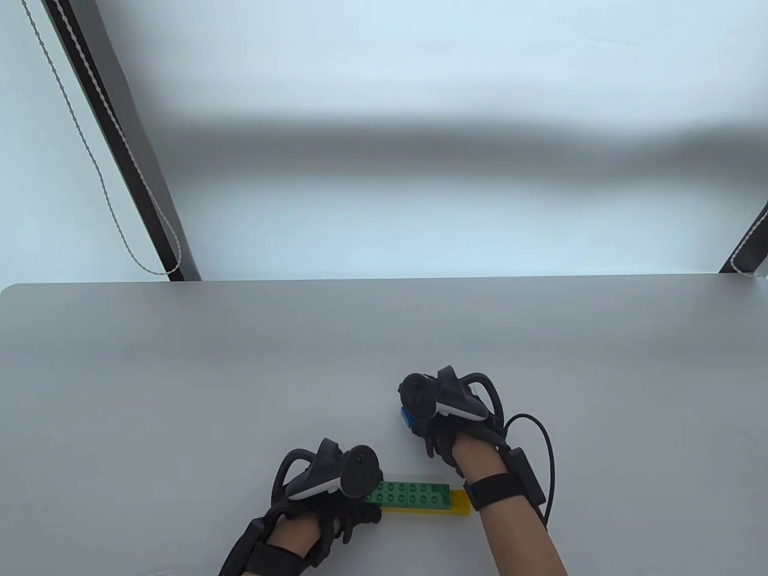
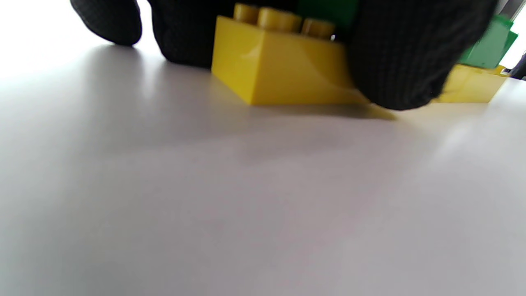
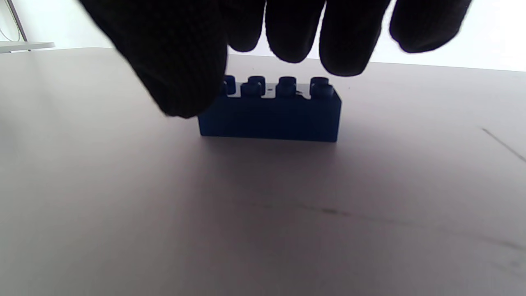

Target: Stack lego bricks

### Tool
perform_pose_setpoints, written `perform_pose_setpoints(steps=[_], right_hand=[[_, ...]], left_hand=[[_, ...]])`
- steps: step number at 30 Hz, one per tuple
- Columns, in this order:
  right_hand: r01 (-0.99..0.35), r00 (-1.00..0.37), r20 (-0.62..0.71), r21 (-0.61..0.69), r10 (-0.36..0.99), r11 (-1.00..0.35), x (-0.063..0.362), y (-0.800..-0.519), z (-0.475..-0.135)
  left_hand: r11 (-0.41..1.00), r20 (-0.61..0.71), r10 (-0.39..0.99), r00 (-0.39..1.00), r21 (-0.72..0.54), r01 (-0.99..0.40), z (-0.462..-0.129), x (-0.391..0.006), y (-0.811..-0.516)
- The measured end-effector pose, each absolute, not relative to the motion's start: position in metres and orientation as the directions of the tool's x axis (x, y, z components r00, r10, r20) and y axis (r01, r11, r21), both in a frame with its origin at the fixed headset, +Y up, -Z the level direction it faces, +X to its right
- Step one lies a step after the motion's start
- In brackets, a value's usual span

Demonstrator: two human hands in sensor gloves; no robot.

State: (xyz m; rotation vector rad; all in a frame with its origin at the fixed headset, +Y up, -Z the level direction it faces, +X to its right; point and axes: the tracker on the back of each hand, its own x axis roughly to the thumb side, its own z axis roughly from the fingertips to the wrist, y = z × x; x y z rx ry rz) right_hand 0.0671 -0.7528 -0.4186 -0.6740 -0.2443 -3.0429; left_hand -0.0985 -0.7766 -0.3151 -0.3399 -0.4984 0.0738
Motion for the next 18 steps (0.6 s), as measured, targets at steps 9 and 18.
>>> perform_pose_setpoints(steps=[9,18], right_hand=[[0.09,-0.908,0.418,0.164,-0.014,-0.982,0.0589,-0.7626,-0.4219],[0.111,-0.909,0.415,0.16,-0.035,-0.981,0.0579,-0.7628,-0.4208]], left_hand=[[0.941,0.459,0.154,0.875,-0.338,0.011,-0.3158,-0.0988,-0.7771],[0.941,0.459,0.154,0.875,-0.339,0.012,-0.3159,-0.0988,-0.7772]])
